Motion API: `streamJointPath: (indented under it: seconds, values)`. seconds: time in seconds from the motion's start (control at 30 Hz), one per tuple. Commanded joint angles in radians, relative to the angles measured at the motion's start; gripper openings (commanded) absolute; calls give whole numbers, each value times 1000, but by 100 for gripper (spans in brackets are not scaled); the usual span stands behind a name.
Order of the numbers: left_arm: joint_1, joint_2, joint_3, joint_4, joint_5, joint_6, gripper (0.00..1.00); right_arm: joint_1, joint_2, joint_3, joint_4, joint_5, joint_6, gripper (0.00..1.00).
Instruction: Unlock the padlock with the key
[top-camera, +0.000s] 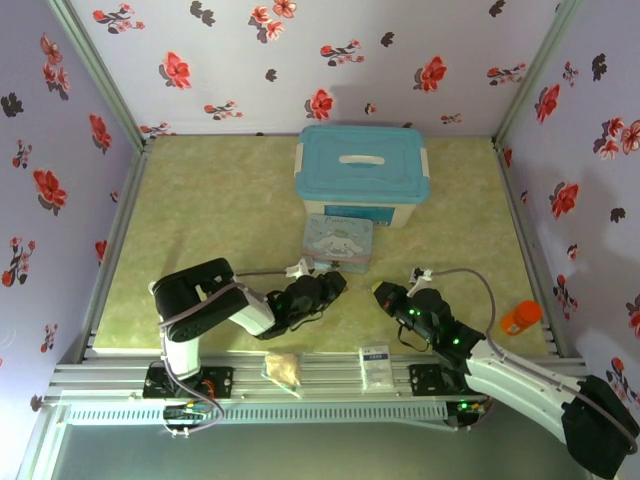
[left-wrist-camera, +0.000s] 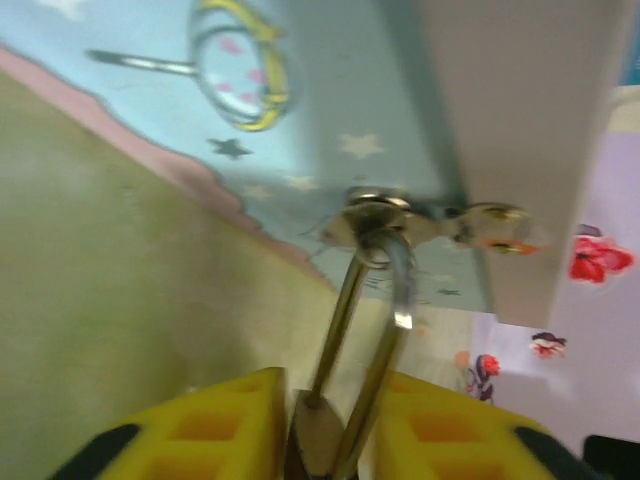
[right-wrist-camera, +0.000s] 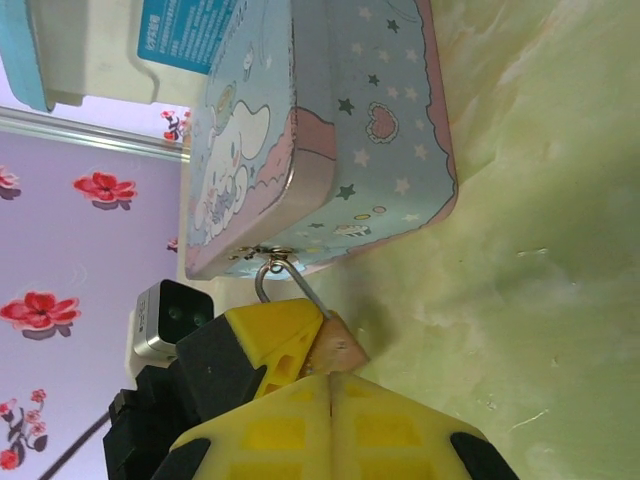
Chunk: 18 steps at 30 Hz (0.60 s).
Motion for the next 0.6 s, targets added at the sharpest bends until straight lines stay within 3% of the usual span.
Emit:
streamJointPath:
  seconds: [0.0, 0.17, 0.27, 0.4, 0.57]
  values:
    - [-11, -42, -41, -95, -31, 32, 35, -6, 8, -12, 29, 5, -69, 0]
    - [-20, -240, -99, -236, -145, 132, 50, -7, 14, 10, 82, -58, -158, 0]
    - [-33, -404, -105, -326, -213, 240, 51, -8, 14, 18, 130, -92, -180, 0]
    - [-53, -526, -92, -351, -191, 273, 50, -6, 12, 42, 178, -123, -197, 0]
    - [-80, -488, -75, -226, -119, 222, 52, -2, 30, 49, 326, -120, -188, 0]
